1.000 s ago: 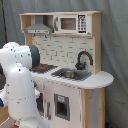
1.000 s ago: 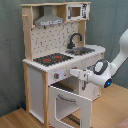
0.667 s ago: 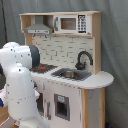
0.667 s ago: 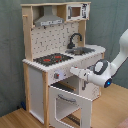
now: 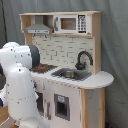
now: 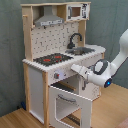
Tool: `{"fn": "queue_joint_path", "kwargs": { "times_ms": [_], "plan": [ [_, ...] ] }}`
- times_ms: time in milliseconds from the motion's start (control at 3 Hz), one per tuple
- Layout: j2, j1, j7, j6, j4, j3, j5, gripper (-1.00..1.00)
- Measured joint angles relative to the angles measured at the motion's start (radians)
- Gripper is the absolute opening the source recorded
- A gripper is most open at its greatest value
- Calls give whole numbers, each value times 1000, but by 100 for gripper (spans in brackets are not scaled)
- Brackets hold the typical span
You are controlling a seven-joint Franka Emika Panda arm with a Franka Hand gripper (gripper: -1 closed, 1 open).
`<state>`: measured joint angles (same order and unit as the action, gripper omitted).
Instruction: Play with the kitchen
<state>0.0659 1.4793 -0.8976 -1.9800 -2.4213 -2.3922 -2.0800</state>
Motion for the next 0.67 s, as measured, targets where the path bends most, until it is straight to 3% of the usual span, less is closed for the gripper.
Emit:
{"fn": "queue_joint_path", "kwargs": {
  "times_ms": [667],
  "plan": [
    [0,0,-209,0,2,-1,0,-100]
  ]
}}
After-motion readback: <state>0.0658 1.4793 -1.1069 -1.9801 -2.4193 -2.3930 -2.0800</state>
